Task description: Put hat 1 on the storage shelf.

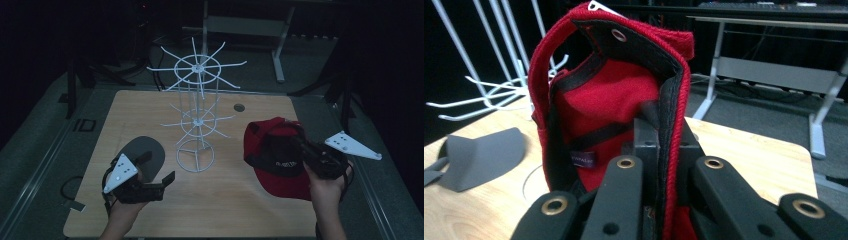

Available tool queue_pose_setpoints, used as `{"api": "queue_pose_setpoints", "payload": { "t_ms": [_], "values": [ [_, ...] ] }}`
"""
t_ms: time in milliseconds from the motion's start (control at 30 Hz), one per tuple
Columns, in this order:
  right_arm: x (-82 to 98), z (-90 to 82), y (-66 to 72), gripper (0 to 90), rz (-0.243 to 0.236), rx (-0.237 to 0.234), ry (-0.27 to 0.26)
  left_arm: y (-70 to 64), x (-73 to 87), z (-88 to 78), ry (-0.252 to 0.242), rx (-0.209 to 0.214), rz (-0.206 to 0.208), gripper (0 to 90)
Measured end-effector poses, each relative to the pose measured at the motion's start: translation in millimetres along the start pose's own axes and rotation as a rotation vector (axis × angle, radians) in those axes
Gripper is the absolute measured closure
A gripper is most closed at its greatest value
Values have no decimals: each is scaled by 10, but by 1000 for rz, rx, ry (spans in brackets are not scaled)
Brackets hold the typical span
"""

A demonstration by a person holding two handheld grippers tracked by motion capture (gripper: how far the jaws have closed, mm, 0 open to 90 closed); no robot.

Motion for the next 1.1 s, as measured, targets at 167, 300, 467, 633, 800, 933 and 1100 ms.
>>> {"api": "queue_pose_setpoints", "payload": {
  "t_ms": [167,300,467,633,800,933,1100],
  "values": [
    [-73,-59,95,864,-9,-27,-14,-151,-158,107,-3,43,33,52],
    [-102,-108,187,864,-7,-58,-28,-271,-266,201,-1,77,65,53],
    [-129,-147,272,863,-10,-84,-33,-449,-387,339,4,129,111,54],
    [-166,-210,354,864,-19,-107,-42,-648,-492,517,7,172,142,54],
    [-204,-259,413,864,-30,-124,-50,-851,-592,703,4,203,185,54],
    [-216,-269,441,863,-34,-136,-55,-943,-677,844,0,215,201,64],
    [-196,-263,464,863,-25,-162,-51,-1010,-775,1017,8,220,218,67]
  ]
}}
Point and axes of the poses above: each handheld gripper's, and its own axes: z roughly forward along the jaws, x roughly out of its underside, y roughly to its left, the point moved 6 cm from there along z, roughly forward along the jaws, and after that the axes turned 1 degree about y, right-handed, at the moved point
